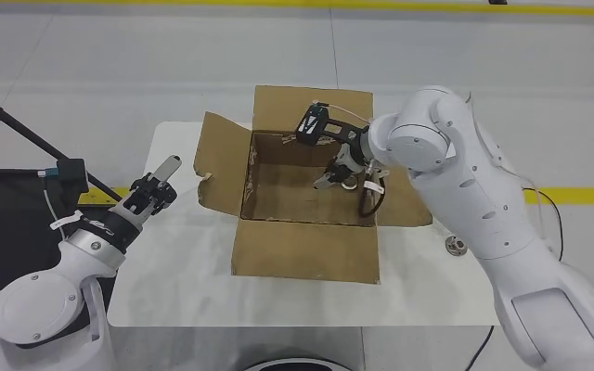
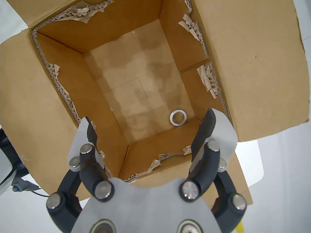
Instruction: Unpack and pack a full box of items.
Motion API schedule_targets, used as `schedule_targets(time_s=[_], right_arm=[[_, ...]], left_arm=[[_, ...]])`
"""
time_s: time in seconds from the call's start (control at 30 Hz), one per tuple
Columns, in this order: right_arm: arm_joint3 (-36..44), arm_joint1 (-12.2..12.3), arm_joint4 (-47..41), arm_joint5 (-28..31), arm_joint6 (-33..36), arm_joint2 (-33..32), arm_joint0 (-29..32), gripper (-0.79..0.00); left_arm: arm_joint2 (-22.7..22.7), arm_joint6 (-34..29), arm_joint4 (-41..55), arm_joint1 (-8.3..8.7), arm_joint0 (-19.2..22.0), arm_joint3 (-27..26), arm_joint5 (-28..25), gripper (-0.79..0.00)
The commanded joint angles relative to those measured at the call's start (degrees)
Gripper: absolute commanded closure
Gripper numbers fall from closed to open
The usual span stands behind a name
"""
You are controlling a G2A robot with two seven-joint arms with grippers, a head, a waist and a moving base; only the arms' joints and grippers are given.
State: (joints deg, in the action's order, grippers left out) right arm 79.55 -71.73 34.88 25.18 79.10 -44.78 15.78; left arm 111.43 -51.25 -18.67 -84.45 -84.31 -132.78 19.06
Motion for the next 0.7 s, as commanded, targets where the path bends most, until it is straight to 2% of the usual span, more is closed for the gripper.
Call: schedule_targets(time_s=[0.0,0.1,0.2,0.5,0.67], right_arm=[[0.0,0.0,-0.01,0.0,0.0,0.0,0.0,-0.785],[0.0,0.0,-0.01,0.0,0.0,0.0,0.0,-0.785],[-2.1,0.01,0.65,2.64,-3.08,0.73,1.25,-0.785],[-9.56,-0.31,5.73,10.44,-10.43,10.29,-2.11,-0.785],[-16.7,-0.88,2.78,13.51,-13.5,16.81,-5.85,-0.785]], left_arm=[[0.0,0.0,0.0,0.0,0.0,0.0,0.0,-0.785],[0.0,0.0,0.0,0.0,0.0,0.0,0.0,-0.785],[0.0,0.0,0.0,0.0,0.0,0.0,0.0,-0.785],[0.0,0.0,0.0,0.0,0.0,0.0,0.0,-0.785],[0.0,0.0,0.0,0.0,0.0,0.0,0.0,-0.785]])
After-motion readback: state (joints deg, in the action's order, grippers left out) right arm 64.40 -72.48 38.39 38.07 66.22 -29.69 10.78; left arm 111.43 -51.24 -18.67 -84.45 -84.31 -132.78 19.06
